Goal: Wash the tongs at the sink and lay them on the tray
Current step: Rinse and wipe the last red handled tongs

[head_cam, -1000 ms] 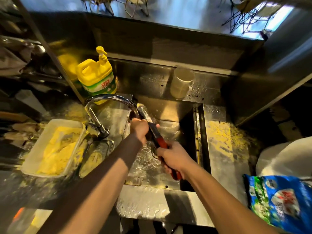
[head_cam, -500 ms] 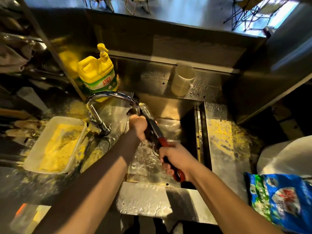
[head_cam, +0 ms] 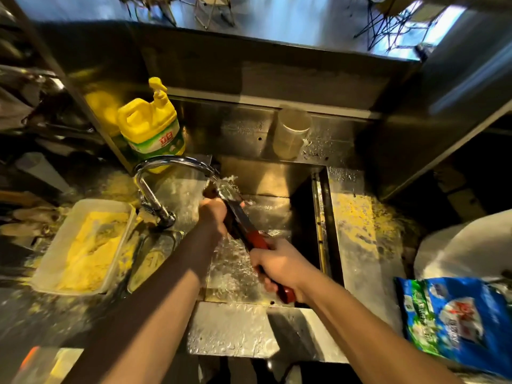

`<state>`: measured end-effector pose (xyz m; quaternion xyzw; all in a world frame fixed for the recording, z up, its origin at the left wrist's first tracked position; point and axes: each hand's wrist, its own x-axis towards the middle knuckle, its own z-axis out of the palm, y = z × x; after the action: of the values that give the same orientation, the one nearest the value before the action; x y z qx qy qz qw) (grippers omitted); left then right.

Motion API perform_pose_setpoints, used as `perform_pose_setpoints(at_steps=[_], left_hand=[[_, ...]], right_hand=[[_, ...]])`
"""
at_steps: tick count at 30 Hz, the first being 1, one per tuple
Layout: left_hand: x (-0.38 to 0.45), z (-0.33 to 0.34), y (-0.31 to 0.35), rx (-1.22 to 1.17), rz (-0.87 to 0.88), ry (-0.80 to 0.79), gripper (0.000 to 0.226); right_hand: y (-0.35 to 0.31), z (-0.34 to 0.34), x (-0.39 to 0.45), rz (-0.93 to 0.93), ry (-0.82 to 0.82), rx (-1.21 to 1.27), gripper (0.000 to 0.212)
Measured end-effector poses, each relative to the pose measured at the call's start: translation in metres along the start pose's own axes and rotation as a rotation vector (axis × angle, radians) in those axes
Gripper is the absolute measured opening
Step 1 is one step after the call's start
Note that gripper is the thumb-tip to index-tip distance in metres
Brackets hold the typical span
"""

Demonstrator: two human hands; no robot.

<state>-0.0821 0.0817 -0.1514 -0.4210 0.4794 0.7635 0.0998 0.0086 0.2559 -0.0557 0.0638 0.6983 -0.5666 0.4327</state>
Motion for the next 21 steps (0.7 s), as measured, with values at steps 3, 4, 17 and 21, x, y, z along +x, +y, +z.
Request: perform_pose_setpoints(at_steps=[3,4,17,21], left_hand=[[-0.001,-0.011,0.002,0.000,0.049,0.080,0.047],[-0.003,-0.011,0.003,-0.054,0.048,0.082,0.049],[-0.029,-0.029,-0.014,-0.420,0.121,-0.453,0.057],[-0.032,-0.025,-0.015,-0.438,0.103,-0.367,0.049]], right_hand=[[0.008,-0.025,-0.020,0.005,-0.034,-0.035,0.029],[0.009,-0.032,-0.023,0.015,0.003,-0.049,0.039],[-0.002,-0.027,0.012,-0.241,0.226,-0.364,0.056],[0.005,-0.025,0.010,-0.158,0.142,-0.329,0.063]])
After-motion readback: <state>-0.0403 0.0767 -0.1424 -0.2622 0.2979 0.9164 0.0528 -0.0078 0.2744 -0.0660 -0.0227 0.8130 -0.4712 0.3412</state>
